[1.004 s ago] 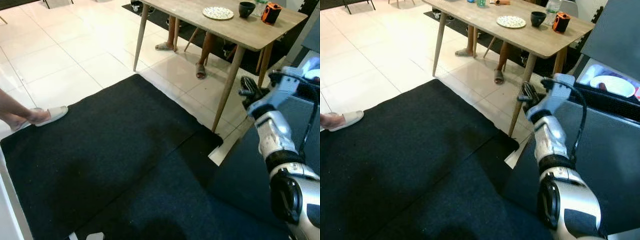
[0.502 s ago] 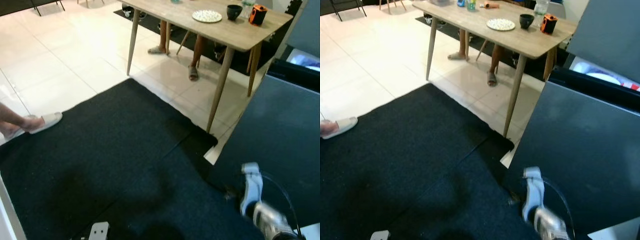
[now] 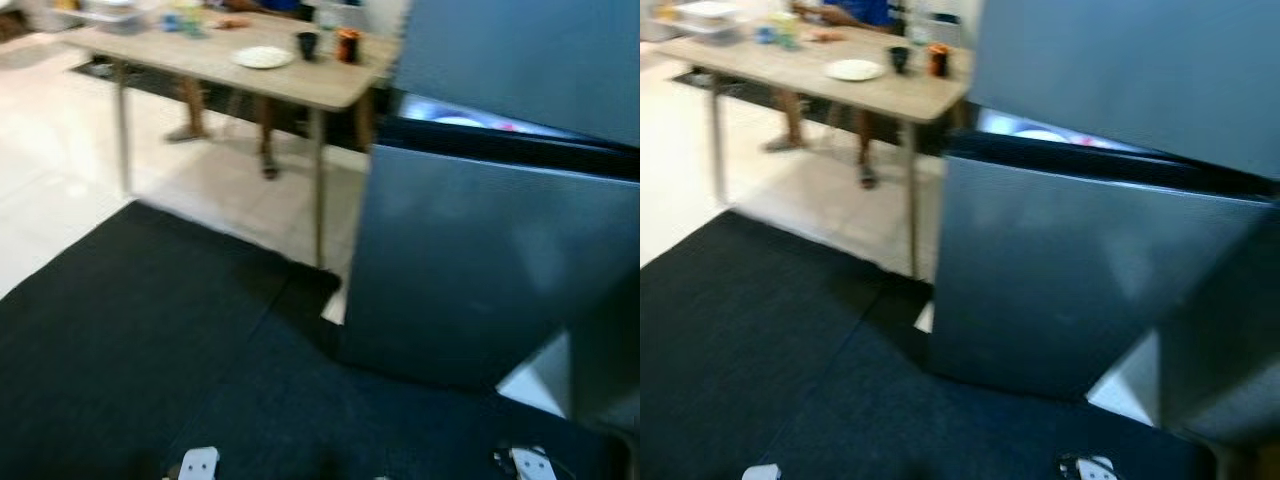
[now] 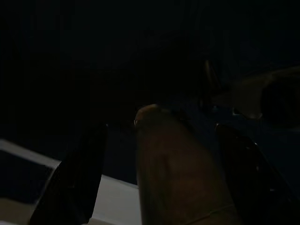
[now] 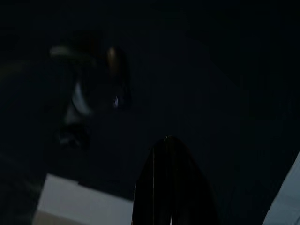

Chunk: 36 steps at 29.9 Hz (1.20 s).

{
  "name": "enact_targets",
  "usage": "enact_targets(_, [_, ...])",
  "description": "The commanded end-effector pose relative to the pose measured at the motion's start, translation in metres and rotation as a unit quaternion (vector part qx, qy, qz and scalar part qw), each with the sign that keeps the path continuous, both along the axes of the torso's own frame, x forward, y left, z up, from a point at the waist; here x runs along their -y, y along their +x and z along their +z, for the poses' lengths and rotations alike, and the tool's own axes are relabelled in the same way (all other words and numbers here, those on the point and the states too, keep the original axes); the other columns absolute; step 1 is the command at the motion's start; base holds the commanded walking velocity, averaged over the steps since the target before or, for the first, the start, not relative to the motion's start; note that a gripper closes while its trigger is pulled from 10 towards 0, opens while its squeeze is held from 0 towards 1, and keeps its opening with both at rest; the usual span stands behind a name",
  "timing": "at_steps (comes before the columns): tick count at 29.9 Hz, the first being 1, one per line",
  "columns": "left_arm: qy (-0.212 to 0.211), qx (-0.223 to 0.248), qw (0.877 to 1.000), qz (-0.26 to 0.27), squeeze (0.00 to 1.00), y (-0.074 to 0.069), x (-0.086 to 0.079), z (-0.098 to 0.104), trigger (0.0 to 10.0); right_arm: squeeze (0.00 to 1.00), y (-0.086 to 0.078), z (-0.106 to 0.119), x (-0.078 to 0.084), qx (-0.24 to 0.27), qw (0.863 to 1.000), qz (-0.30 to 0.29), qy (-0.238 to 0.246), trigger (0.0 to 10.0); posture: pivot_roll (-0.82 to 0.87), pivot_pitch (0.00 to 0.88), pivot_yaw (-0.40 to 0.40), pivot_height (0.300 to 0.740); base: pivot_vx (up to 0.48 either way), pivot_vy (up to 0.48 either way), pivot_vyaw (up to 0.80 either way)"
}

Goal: Restocking fridge

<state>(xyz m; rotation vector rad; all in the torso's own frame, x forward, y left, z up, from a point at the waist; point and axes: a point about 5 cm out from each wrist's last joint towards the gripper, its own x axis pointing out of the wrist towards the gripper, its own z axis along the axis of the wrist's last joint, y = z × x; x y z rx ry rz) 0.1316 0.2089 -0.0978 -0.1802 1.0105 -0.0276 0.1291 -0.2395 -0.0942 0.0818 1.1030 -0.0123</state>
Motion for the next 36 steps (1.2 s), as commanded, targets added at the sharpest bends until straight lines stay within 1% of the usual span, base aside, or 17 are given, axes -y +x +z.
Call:
enact_targets(1, [0.005,-0.01,1.0,0.002,0.0,-0.004,-0.003,-0.001,10.0,0.0,0.004,0.0,-0.003,0.0,1.0,0.002,-0.003,10.0,-0.07,0.098,-0.005,0.74,0.0,0.0,-0.79])
enact_targets(4, [0.006,-0.008,1.0,0.001,0.0,-0.002,-0.003,0.0,10.0,0.0,0.004,0.0,-0.005,0.0,1.0,0.002,-0.003,10.0,-0.07,0.094,-0.005,0.74,0.0,0.0,-0.79])
enact_targets(7, [-0.007,0.006,1.0,0.013,0.0,0.002,0.0,0.001,10.0,0.0,0.005,0.0,-0.005,0.001,1.0,0.001,-0.005,10.0,-0.07,0.091,-0.008,0.74,0.0,0.0,-0.79])
enact_targets(12, [-0.006,0.004,1.0,0.008,0.0,0.002,0.004,0.0,10.0,0.0,0.007,0.001,-0.005,0.002,1.0,0.002,-0.011,10.0,-0.07,0.086,-0.011,0.74,0.0,0.0,-0.79])
enact_targets(13, [-0.009,0.004,1.0,0.007,0.0,0.002,0.005,0.0,10.0,0.0,0.01,0.002,-0.003,0.014,1.0,-0.004,-0.019,10.0,-0.07,0.086,-0.011,0.74,0.0,0.0,-0.79])
enact_targets(14, [-0.009,0.004,1.0,0.007,0.0,0.002,0.005,0.0,10.0,0.0,0.01,0.002,-0.003,0.014,1.0,-0.004,-0.019,10.0,-0.07,0.086,-0.011,0.74,0.0,0.0,-0.79])
enact_targets(17, [-0.012,0.007,1.0,0.005,0.0,0.003,0.007,0.0,10.0,0.0,0.015,0.004,-0.001,0.026,0.999,-0.013,-0.032,10.0,-0.08,0.08,-0.013,0.74,0.0,0.0,0.0])
enact_targets(22, [-0.013,0.012,1.0,0.0,0.0,0.005,0.008,0.001,10.0,0.0,0.015,0.004,-0.002,0.025,0.999,-0.015,-0.029,10.0,-0.08,0.08,-0.013,0.74,0.0,0.0,0.0])
enact_targets(25, [-0.013,0.012,1.0,-0.002,0.0,0.006,0.007,0.001,10.0,0.0,0.015,0.003,-0.005,0.025,0.999,-0.015,-0.025,10.0,-0.08,0.08,-0.013,0.74,0.245,0.0,0.0])
enact_targets(36, [-0.01,0.007,1.0,-0.008,0.0,0.003,0.007,0.0,10.0,0.0,0.014,0.003,-0.005,0.026,0.999,-0.024,-0.025,10.0,-0.08,0.079,-0.008,0.74,0.284,0.0,0.0])
